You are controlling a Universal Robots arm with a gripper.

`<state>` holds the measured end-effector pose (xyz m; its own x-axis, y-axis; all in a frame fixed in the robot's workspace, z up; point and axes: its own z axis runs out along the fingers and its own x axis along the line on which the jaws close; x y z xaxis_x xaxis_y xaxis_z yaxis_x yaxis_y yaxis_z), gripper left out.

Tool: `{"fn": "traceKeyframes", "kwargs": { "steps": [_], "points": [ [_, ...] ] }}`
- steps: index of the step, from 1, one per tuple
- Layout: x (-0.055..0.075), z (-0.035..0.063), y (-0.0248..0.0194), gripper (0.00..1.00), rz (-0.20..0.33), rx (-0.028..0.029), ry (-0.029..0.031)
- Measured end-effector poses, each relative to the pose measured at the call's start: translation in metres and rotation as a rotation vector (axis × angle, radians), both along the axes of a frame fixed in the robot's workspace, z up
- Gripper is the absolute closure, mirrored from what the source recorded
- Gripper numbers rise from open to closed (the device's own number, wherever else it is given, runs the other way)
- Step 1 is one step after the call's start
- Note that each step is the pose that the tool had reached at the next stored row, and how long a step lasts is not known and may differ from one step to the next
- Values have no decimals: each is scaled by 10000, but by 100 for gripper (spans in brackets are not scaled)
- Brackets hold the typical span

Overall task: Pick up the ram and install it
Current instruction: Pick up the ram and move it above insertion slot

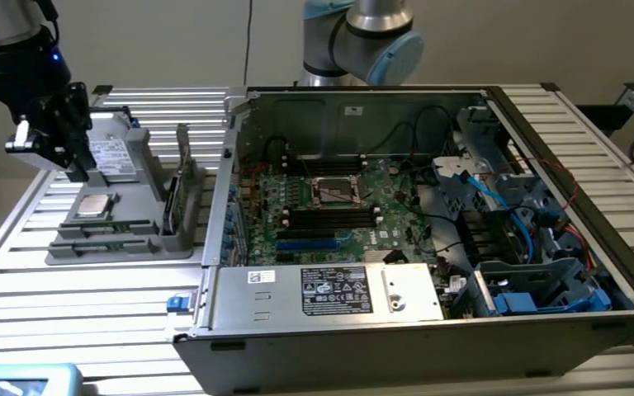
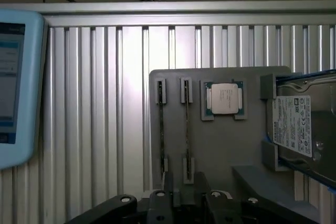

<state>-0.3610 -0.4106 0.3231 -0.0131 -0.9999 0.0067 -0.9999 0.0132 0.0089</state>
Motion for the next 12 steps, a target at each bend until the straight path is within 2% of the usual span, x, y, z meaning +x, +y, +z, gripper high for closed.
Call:
{"fn": "traceKeyframes", "kwargs": {
  "steps": [1, 6, 12],
  "points": [
    [1, -6, 0, 64, 154, 2, -8],
    [-3, -39, 1, 64, 976, 1, -7],
    [-60, -146, 0, 64, 989, 0, -39]
  ]
}}
